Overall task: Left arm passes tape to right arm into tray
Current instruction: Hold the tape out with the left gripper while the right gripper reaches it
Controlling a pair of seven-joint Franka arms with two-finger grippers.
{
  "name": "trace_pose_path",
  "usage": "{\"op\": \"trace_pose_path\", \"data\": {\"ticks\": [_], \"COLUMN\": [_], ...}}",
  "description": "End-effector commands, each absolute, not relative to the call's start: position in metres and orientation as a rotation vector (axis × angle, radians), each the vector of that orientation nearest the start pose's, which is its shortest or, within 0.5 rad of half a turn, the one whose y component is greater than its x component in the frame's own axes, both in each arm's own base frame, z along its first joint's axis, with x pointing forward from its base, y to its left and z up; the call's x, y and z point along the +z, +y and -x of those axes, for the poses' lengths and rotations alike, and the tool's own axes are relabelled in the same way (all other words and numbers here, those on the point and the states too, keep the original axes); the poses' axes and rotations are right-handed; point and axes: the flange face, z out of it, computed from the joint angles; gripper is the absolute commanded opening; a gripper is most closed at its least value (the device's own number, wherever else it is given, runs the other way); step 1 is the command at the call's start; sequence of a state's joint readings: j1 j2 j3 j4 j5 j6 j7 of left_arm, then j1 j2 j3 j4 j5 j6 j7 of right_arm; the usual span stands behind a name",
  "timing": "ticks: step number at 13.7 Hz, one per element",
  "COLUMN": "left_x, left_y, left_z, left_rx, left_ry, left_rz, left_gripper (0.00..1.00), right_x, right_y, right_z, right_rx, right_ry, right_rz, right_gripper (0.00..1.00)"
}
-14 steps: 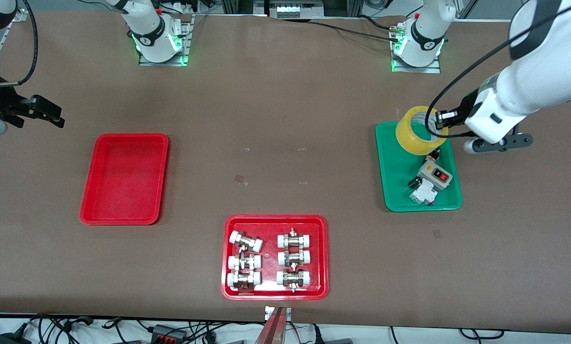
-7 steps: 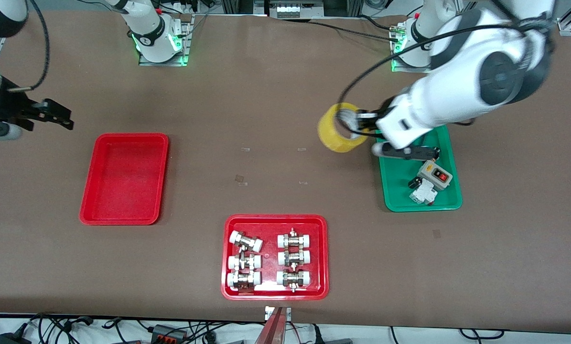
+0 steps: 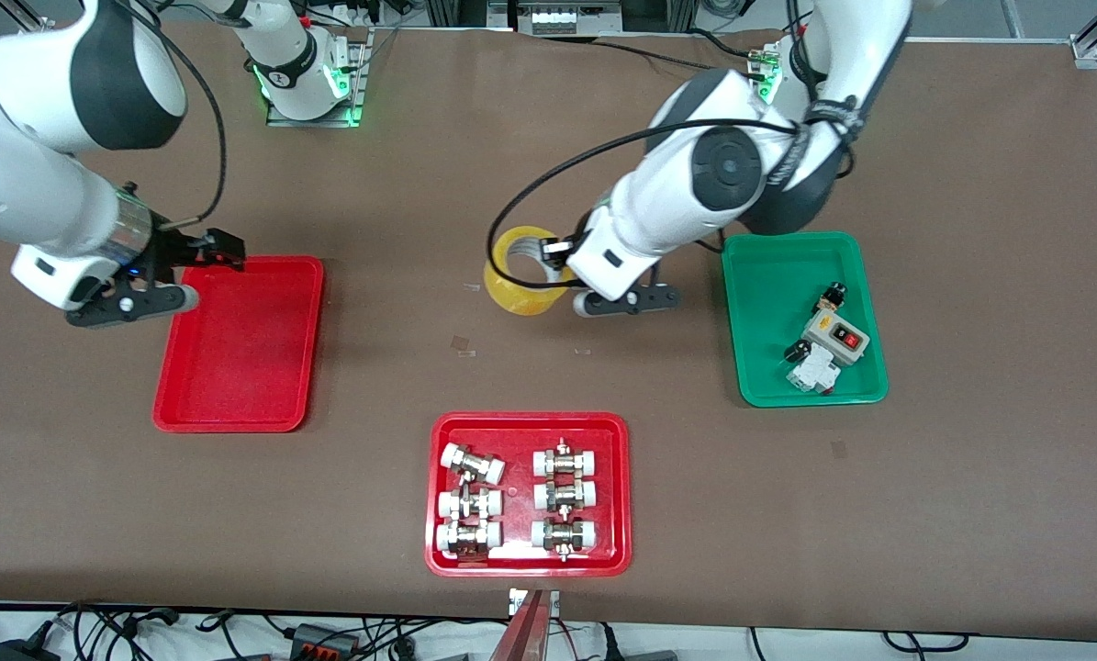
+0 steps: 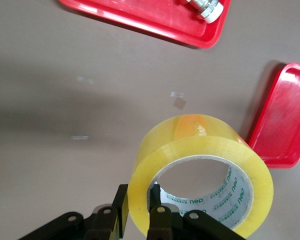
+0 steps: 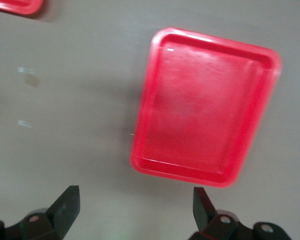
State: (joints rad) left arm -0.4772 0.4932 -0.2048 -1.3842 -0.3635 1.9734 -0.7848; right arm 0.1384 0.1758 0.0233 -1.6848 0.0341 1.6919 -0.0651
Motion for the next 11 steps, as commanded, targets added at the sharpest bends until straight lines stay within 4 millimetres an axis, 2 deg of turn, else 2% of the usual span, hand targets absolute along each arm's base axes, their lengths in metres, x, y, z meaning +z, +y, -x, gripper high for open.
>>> {"op": "trace_pose_path", "data": {"ticks": [1, 3, 5, 6, 7, 10, 11], "left_x": [0.44, 0.436, 0.435, 0.437, 0.436, 0.434, 0.434], "left_y": [-0.455, -0.462, -0.466, -0.47, -0.48, -0.5, -0.504], "left_z": [-0.57, -0.57, -0.567, -0.565, -0.558, -0.552, -0.554], "left_rx": [0.388, 0.508, 0.555, 0.605, 0.629, 0.628, 0.638], "left_ry": [-0.578, -0.677, -0.731, -0.829, -0.856, -0.834, -0.874], "left_rz": [3.531, 3.573, 3.567, 3.541, 3.525, 3.546, 3.539], "left_gripper": [0.0, 0.0, 0.0, 0.0, 0.0, 0.0, 0.0], "right_x": [0.486, 0.489, 0.47, 0.464, 0.457, 0.435, 0.43], "right_y": [0.129, 0.154, 0.173, 0.178, 0.182, 0.196, 0.199], "right_z": [-0.599, -0.604, -0.612, -0.616, -0.621, -0.63, -0.631], "right_rx": [0.213, 0.201, 0.246, 0.242, 0.226, 0.218, 0.213], "right_ry": [-0.366, -0.337, -0.254, -0.221, -0.211, -0.223, -0.229], "right_rz": [2.948, 2.822, 2.639, 2.578, 2.533, 2.339, 2.288], "right_gripper": [1.0, 1.0, 1.0, 1.0, 1.0, 1.0, 1.0]}}
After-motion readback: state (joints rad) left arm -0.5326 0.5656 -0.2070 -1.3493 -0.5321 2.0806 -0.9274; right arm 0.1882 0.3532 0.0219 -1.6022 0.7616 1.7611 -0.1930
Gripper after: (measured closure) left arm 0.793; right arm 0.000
